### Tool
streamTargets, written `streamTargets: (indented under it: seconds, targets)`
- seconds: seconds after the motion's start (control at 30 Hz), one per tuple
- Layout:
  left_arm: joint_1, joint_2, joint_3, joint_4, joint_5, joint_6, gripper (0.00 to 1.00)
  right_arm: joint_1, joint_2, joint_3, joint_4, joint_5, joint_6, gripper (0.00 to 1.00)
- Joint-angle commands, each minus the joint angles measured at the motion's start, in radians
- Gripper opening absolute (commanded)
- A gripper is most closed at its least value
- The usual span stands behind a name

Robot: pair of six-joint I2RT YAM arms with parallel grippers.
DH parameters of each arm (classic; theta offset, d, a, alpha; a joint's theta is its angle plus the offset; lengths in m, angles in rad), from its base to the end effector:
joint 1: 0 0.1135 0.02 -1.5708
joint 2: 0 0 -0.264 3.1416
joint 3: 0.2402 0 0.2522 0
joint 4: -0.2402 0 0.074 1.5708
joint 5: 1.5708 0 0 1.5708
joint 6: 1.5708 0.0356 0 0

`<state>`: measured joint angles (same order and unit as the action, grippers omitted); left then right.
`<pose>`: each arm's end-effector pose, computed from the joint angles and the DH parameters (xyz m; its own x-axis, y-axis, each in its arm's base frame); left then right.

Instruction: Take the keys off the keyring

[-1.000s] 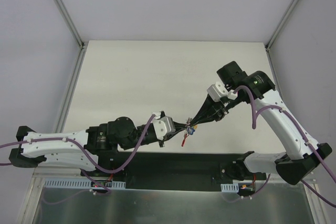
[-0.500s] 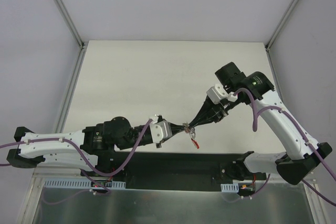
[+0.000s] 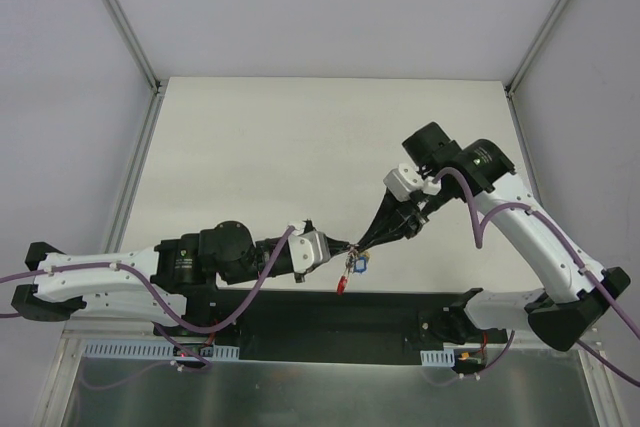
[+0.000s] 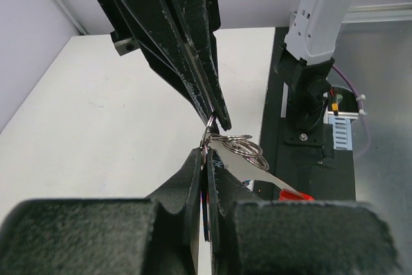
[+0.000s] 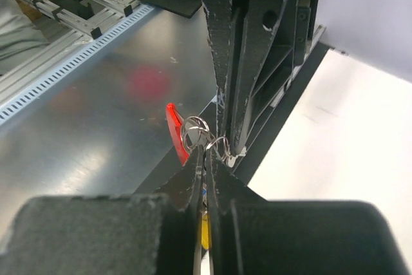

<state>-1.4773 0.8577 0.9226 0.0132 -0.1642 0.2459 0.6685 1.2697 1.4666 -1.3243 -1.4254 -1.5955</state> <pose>0.0242 -0.1952 0.3974 0.2425 -0.0134 -0.9701 0.9362 0.2656 0.2303 0.1384 0.1542 0.4009 0.4403 0.1632 -0.8829 -0.6982 -0.5560 -0.4510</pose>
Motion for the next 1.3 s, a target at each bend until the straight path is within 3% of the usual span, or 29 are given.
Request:
streamTargets:
  seconds: [0.0,0.07,0.13,0.57,1.0,1.27]
  targets:
    - [0.031,-0.022,0.061,0.013,-0.037,-0.019,0.0,0.054,-0.052,-0.038,0.045,0.053,0.204,0.01]
    - [0.041,-0.022,0.067,0.007,-0.021,-0.022,0.0,0.08,-0.084,-0.101,0.184,0.123,0.417,0.01]
    - [0.044,-0.019,0.076,-0.001,-0.011,-0.025,0.0,0.092,-0.136,-0.138,0.318,0.152,0.485,0.01]
    - [0.163,-0.037,0.074,-0.009,0.23,-0.079,0.0,0.095,-0.159,-0.144,0.336,0.187,0.511,0.01]
    - [0.179,0.001,0.15,-0.188,0.345,0.11,0.0,0.129,-0.164,-0.135,0.352,0.299,0.586,0.01]
    - [0.229,0.027,0.179,-0.217,0.387,0.11,0.0,0.148,-0.155,-0.127,0.333,0.313,0.578,0.01]
